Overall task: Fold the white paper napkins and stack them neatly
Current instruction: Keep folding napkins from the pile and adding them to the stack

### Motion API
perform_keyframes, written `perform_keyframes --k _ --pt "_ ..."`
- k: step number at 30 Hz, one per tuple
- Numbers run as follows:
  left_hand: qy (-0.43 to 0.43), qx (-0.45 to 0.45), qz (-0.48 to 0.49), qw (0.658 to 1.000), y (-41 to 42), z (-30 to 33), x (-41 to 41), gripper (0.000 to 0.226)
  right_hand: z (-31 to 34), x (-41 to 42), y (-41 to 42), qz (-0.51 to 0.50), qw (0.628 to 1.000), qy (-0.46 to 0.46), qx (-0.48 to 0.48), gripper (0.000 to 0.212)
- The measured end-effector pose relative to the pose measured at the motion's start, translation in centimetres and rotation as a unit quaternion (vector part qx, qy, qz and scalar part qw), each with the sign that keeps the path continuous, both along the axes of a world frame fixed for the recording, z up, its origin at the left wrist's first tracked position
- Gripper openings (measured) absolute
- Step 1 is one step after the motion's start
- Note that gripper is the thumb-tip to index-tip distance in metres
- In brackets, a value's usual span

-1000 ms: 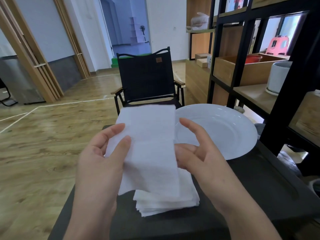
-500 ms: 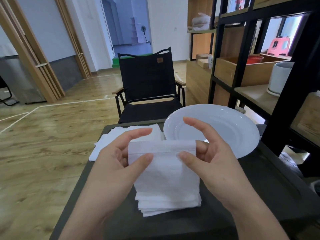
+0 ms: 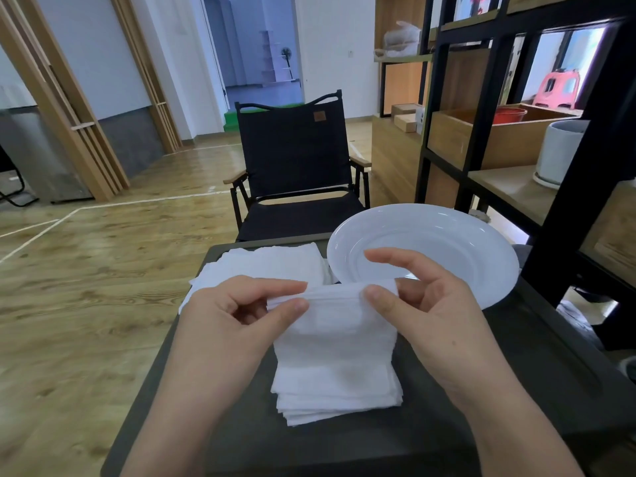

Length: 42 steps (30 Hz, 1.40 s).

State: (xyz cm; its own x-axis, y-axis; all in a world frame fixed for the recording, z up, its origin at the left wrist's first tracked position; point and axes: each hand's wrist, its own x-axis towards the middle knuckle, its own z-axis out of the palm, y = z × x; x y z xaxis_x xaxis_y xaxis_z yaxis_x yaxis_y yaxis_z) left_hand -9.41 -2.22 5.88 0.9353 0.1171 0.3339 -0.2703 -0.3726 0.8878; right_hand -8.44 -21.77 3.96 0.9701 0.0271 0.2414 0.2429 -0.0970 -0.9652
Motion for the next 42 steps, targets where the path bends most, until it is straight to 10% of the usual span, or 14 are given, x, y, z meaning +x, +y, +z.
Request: perform_keyframes --k 18,25,32,42 --pt "-0.057 0.078 0.007 0.995 0.8 -0.8 0.8 0.009 -0.9 0.3 0.5 -0.091 0.982 -0.041 -0.160 0.016" --pt "0.081 -0.005 -0.026 0.996 -0.2 -1.0 0.8 0.014 0.1 -0.2 0.3 -0.017 0.996 0.081 0.015 0.011" --pt "0.154 0.054 0.081 0.983 0.1 -4.1 2.4 0.008 -3.4 1.3 1.2 -0.118 0.963 0.126 -0.207 0.037" --pt "0.155 0.124 0.145 0.969 -0.1 -5.1 2.9 0.036 -3.3 1.2 0.8 -0.159 0.942 0.141 -0.259 0.016"
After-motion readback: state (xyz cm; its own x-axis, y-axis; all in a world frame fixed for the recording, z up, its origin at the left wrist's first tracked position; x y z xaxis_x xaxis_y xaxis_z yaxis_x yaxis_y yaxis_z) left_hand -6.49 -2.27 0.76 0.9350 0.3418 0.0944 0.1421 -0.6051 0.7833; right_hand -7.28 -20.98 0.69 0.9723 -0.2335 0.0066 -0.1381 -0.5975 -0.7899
